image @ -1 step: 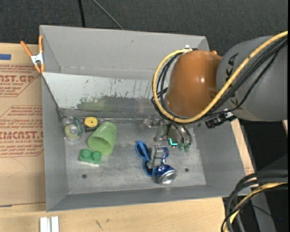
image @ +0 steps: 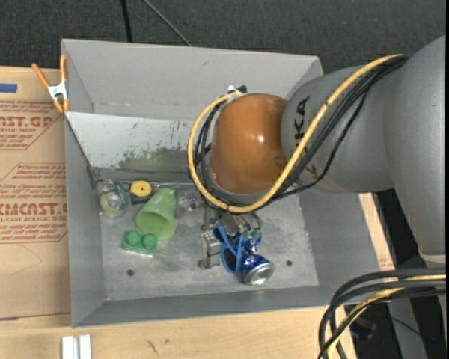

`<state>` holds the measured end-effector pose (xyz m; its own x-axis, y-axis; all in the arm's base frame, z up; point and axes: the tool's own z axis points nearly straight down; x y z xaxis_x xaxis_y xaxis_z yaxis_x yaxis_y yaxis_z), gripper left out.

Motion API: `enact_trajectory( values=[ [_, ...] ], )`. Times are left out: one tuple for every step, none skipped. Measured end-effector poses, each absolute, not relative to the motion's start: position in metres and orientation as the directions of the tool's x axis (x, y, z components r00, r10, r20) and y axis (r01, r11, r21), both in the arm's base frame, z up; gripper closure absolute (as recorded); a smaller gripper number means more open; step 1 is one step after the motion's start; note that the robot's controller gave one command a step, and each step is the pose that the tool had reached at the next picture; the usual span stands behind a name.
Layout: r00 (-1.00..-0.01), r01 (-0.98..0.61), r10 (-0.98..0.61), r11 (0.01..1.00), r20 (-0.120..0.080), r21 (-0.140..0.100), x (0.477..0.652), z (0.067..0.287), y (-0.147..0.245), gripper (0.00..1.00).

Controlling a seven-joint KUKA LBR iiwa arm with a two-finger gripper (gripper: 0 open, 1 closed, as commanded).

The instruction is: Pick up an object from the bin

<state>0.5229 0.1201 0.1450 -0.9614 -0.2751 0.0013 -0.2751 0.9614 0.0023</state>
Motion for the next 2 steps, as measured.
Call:
enact_trajectory(
  values=[
    [-0.967,-0.253,-0.253,0.967,-0.004,0.002,0.555,0.133,0.146,0.00],
    [-0.918,-0.395,-0.395,0.919,-0.023,-0.003,0.578,0.090,0.166,0.00]
  ],
)
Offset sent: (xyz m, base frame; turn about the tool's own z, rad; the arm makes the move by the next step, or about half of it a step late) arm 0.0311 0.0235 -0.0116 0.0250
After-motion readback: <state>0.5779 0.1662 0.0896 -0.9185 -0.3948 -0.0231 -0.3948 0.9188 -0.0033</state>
